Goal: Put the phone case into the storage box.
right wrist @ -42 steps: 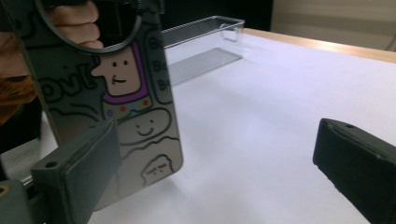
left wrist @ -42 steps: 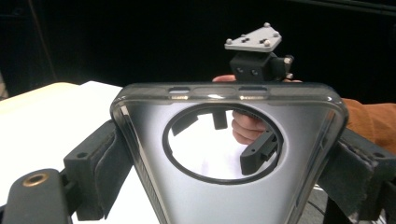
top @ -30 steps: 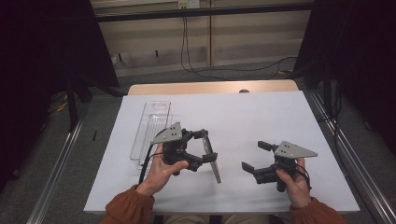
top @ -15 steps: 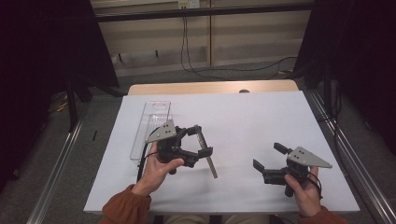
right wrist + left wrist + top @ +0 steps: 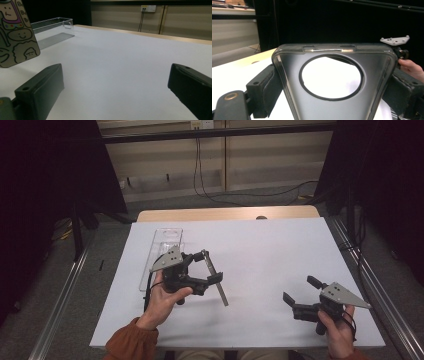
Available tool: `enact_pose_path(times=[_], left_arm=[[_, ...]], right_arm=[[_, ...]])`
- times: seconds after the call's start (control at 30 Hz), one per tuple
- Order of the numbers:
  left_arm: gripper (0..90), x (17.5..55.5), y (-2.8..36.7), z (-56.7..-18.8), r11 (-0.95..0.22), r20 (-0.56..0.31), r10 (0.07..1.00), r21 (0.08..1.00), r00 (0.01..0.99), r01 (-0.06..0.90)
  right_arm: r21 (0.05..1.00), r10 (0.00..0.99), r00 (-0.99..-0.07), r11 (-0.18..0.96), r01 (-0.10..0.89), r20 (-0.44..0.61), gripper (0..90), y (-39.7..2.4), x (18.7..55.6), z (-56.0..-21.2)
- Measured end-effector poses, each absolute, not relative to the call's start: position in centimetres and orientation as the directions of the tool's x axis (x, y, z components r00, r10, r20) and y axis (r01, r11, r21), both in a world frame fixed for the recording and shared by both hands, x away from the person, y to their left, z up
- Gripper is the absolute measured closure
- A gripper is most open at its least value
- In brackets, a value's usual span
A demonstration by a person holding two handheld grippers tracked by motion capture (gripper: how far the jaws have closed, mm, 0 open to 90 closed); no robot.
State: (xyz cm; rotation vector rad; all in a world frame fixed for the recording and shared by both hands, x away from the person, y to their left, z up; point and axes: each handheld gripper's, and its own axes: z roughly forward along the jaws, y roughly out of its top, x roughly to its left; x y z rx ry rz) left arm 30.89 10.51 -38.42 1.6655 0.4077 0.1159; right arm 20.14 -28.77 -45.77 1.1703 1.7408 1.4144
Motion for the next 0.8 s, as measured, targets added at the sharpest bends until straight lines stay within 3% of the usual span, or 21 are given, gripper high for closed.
enact_pose_path(times=[0.2, 0.8], left_arm=[[12.1, 31.3, 11.4, -38.1, -0.079, -0.161, 0.393, 0.975, 0.905, 0.207], [12.0, 31.8, 13.6, -36.0, -0.046, -0.159, 0.485, 0.977, 0.86, 0.207]], right_arm=[[0.969, 0.931, -0.356, 0.005, 0.247, 0.086, 0.1, -29.7, 19.2, -45.8], [0.969, 0.928, -0.364, 0.018, 0.245, 0.075, 0.0, -30.5, 18.8, -46.1]])
